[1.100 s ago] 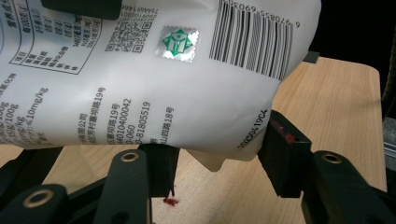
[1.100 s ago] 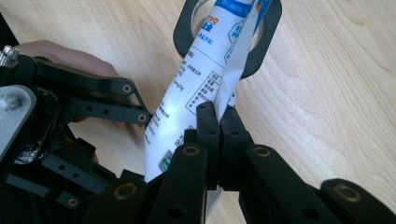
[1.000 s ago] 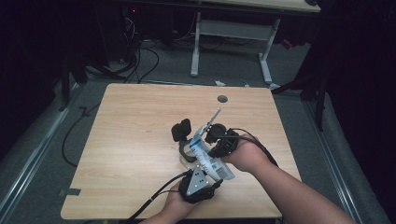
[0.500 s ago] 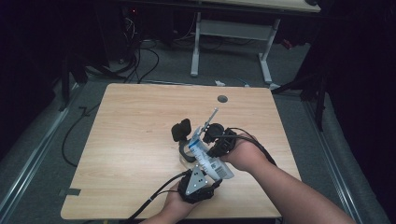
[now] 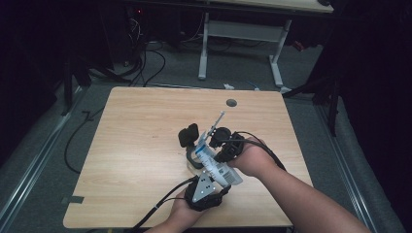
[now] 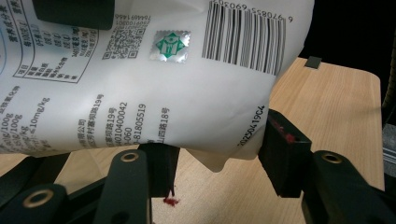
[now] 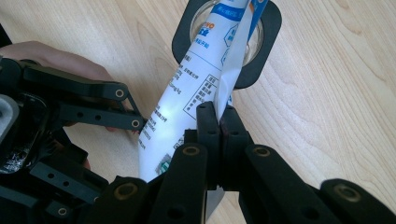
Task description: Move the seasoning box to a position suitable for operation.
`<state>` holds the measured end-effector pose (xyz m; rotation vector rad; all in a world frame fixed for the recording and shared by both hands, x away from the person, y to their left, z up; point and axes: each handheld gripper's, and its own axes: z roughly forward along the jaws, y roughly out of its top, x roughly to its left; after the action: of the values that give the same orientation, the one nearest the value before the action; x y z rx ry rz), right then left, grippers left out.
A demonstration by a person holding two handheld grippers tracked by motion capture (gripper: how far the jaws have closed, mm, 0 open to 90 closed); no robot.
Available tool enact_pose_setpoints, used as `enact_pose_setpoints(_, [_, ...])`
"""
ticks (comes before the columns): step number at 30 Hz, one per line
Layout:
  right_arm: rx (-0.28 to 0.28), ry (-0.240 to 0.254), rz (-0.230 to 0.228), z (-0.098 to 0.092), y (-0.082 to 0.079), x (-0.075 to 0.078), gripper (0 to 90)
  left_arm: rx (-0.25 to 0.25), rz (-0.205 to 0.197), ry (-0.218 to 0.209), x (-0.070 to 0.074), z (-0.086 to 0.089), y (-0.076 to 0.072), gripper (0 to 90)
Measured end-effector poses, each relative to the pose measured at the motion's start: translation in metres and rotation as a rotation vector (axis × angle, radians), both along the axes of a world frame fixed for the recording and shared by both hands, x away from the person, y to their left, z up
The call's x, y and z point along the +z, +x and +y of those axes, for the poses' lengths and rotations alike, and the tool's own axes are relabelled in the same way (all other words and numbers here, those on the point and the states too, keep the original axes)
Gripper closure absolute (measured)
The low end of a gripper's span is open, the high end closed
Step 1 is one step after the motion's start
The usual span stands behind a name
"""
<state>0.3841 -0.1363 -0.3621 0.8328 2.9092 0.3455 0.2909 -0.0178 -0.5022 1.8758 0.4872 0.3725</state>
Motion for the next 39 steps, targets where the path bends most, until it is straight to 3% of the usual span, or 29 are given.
enact_pose_setpoints(39, [0.003,-0.007,-0.009,0.0057,0.0049,0.0003,89.6,0.013,-0.015,-0.008,0.0026,0.0016,0.001,51.9])
